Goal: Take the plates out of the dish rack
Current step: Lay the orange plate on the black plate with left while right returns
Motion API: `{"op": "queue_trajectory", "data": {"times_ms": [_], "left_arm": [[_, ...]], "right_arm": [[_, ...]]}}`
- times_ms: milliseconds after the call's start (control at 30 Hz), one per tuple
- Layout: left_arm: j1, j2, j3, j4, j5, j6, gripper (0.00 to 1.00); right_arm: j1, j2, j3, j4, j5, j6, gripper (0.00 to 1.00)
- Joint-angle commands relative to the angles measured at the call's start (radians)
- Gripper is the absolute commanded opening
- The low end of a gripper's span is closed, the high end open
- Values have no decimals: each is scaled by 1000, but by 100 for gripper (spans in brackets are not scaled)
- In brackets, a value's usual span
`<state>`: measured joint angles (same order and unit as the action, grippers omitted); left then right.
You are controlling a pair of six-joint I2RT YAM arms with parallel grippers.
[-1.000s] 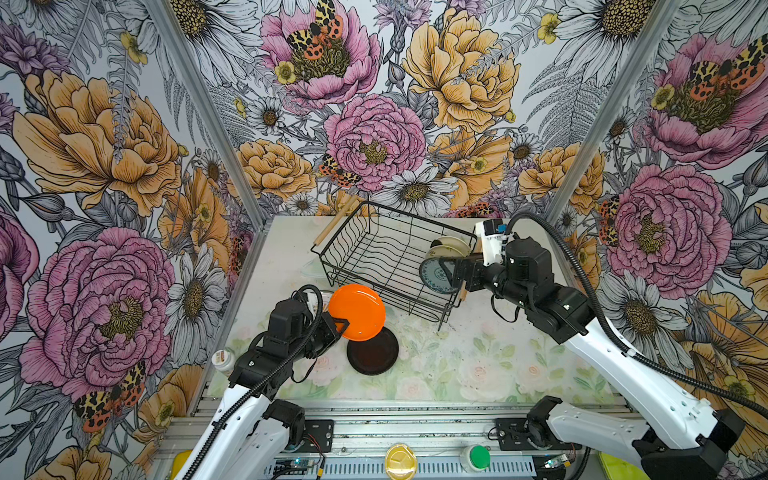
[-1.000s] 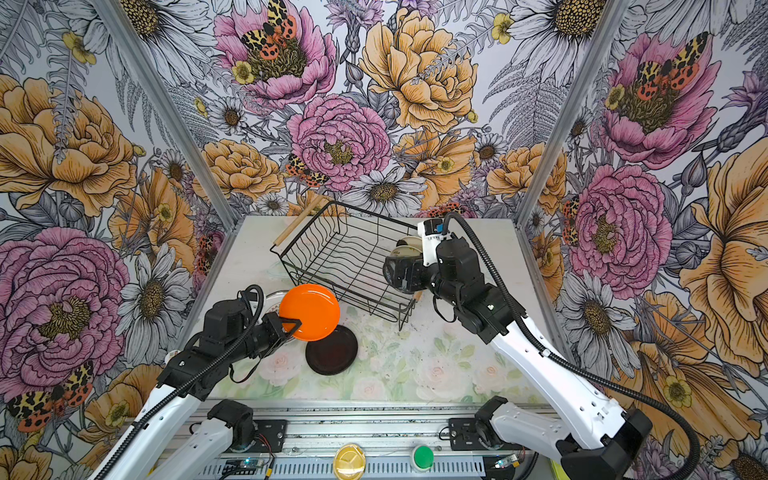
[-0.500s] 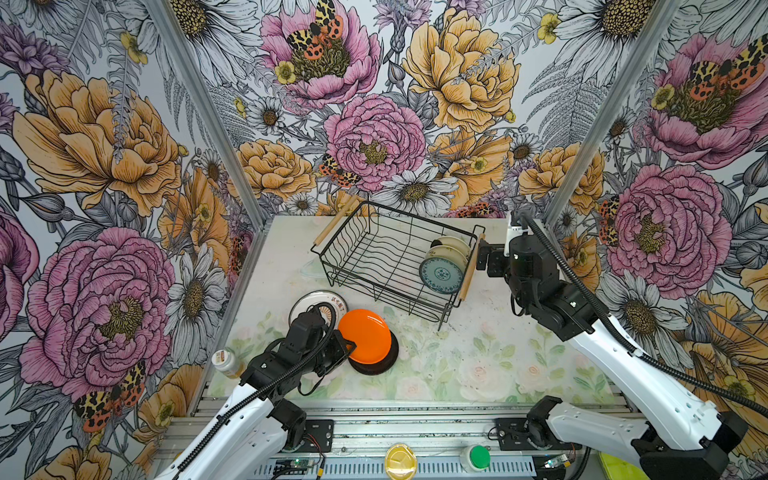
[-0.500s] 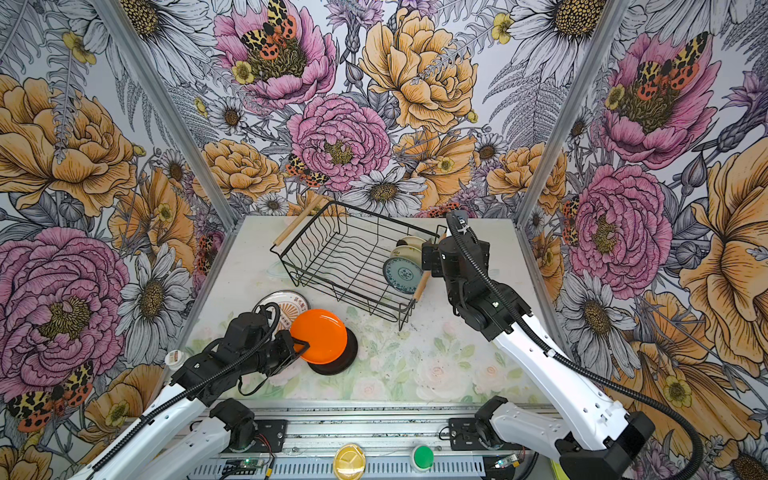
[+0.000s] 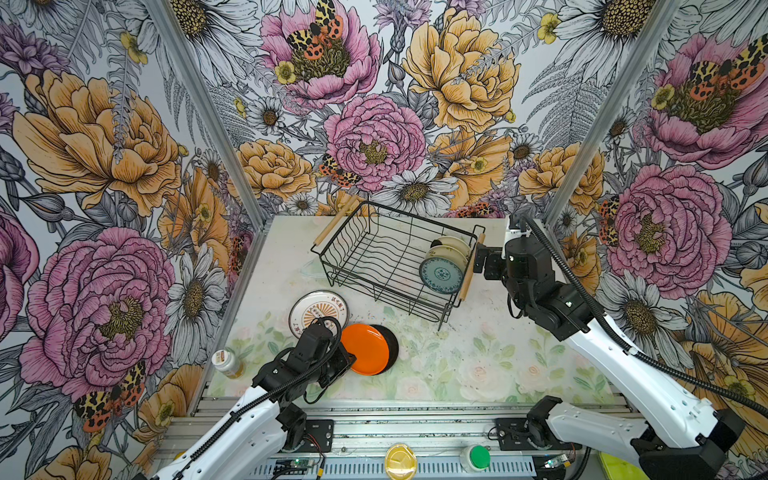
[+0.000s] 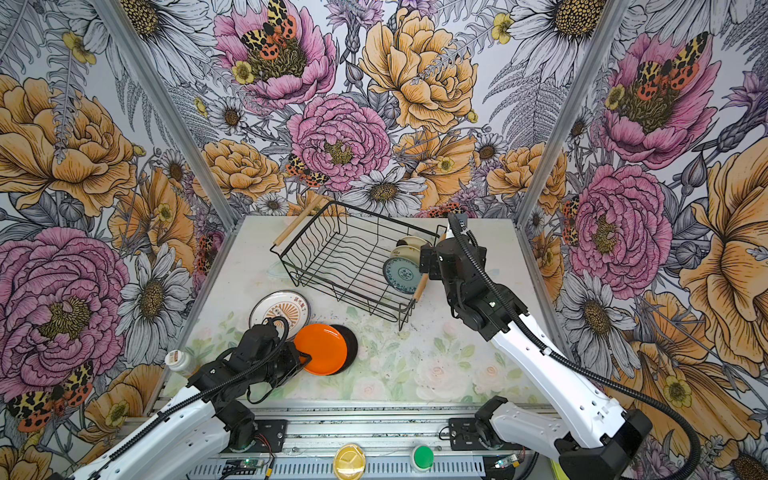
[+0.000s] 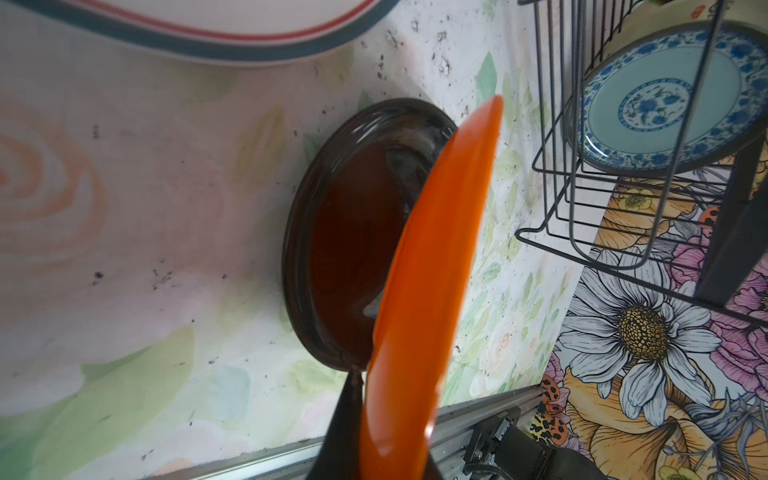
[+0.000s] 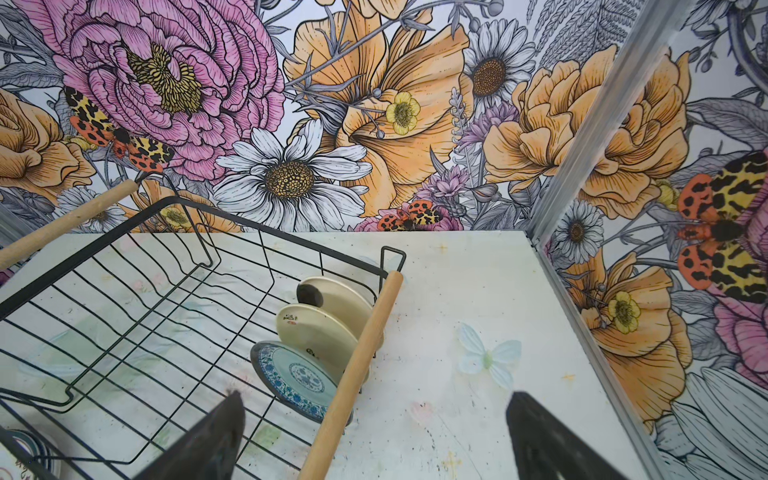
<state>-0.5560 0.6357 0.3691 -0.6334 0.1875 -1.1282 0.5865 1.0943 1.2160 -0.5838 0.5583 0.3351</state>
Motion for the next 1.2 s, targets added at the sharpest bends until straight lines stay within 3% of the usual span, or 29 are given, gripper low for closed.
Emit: {"op": "queue_trajectory", "data": {"times_ms": [0, 267, 800, 1167], "left_arm": [[-7, -1, -5, 79, -24, -19, 4], [-9, 24, -26, 109, -23, -31, 9], [-18, 82, -18, 133, -21, -31, 15], [-31, 118, -15, 132, -19, -44, 29]], "right_arm": [[-7, -10, -17, -1, -14, 30, 99], [-5, -12, -38, -11, -97, 69, 99], [-4, -29, -69, -10, -151, 102, 99], [-4, -19, -75, -10, -188, 102, 99]]}}
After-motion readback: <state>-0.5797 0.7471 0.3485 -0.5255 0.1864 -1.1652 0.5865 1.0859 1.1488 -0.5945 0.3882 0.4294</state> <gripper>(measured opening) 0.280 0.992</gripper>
